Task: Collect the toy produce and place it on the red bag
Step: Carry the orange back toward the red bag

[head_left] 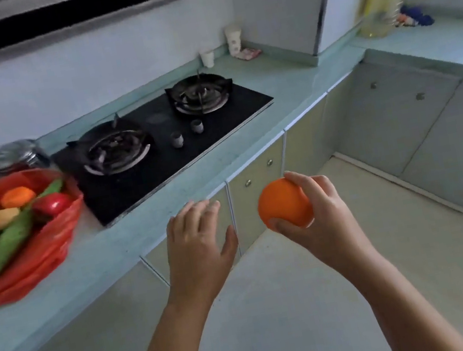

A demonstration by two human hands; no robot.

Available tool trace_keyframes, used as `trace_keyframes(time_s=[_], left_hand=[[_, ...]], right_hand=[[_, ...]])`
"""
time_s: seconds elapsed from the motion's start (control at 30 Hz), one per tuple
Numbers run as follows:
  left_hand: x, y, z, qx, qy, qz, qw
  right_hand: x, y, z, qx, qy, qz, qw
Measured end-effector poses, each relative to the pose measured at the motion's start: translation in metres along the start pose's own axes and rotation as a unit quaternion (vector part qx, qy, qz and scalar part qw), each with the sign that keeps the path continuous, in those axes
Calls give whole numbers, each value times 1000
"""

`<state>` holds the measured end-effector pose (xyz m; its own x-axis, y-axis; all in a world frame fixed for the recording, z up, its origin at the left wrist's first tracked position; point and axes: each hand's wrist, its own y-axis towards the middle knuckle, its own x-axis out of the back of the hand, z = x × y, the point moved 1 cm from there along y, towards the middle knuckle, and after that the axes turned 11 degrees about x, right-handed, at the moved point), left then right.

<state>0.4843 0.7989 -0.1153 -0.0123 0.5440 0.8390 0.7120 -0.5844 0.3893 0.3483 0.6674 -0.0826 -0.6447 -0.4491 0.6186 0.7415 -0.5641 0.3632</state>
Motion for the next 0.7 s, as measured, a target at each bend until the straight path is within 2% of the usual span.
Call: trace_keyframes(time_s=[0.2,0.27,0.4,0.7], left_hand=[[45,-10,89,94,34,-68,993],[49,-13,101,87,36,-85,992],[80,-23,168,135,53,-109,983],[127,-36,292,211,68,-120,968]], right_hand=[[-79,34,56,45,54,77,995],[-88,37,64,56,63,83,993],[-152,48,114,98,68,115,986],[-272,62,200,146,80,190,968]])
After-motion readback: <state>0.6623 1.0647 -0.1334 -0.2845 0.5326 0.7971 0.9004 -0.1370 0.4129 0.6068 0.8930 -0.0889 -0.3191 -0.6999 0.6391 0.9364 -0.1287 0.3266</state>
